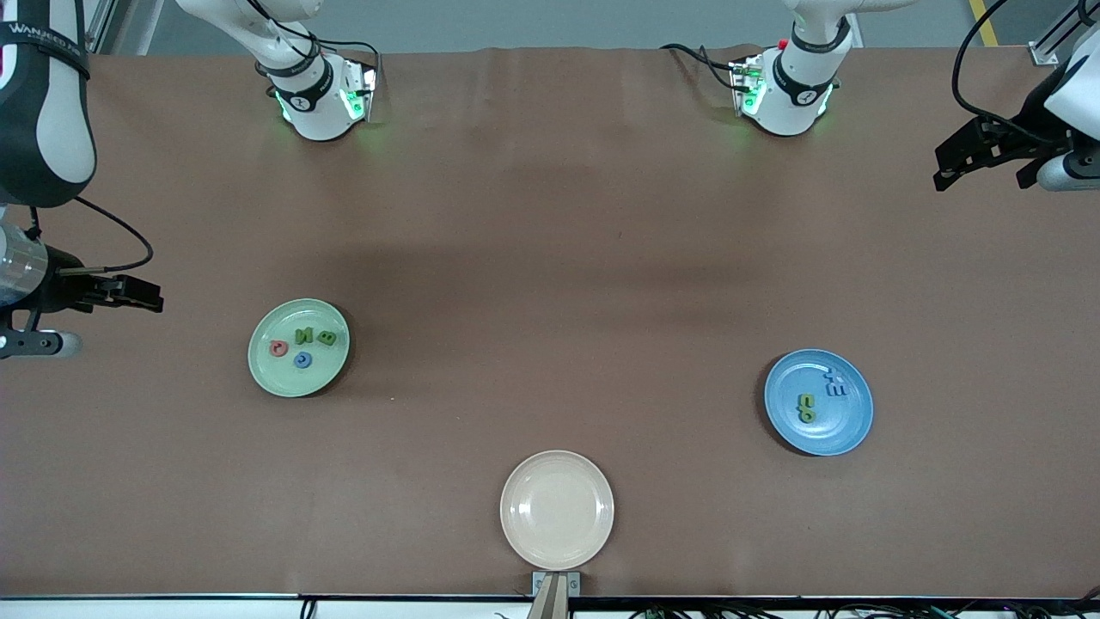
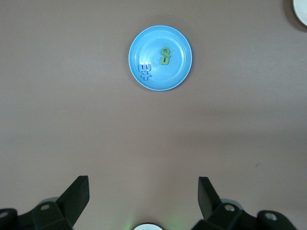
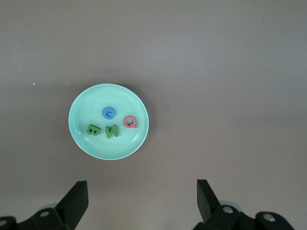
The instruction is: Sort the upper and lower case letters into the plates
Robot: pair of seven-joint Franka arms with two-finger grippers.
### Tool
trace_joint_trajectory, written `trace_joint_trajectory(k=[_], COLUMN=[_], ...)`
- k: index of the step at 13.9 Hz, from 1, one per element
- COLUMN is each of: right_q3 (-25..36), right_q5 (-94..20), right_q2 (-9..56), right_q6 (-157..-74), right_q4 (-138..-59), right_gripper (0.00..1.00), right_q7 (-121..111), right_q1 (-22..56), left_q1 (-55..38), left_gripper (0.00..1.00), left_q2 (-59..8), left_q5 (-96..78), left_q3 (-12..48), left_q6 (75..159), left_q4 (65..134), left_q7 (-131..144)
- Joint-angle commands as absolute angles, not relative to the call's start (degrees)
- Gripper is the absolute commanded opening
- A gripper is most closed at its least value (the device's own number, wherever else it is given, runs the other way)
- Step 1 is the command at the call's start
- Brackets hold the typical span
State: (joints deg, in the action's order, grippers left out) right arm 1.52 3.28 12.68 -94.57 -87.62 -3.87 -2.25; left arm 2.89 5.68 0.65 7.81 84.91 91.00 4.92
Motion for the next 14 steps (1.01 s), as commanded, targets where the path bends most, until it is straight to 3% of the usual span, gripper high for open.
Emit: trace_joint_trajectory(k=[1, 7, 9, 14], right_q3=[0.70, 1.05, 1.05, 2.11], right_q5=[3.25, -3.33, -2.99, -2.46], right_q2=[14.06, 13.80, 13.19, 10.38], right_q6=[-91.76, -88.87, -84.75, -84.73], right_q4=[-82.36, -80.77, -80.95, -81.91], right_gripper=[1.00, 1.00, 1.00, 1.00], right_q7=[-3.61, -3.60, -3.43, -3.60], right_q1=[-2.46, -2.99, -2.99, -2.46], left_q1=[2.64, 2.64, 2.64, 2.64], left_gripper=[1.00, 1.00, 1.00, 1.00], left_q2=[5.45, 5.45, 5.45, 5.27], left_q5=[-0.18, -0.09, -0.09, -0.09], left_q3=[8.00, 8.00, 8.09, 8.35], left_q6=[86.22, 86.22, 86.40, 86.66], left_q4=[91.23, 91.14, 91.14, 91.40], left_q7=[5.98, 6.33, 6.24, 5.54])
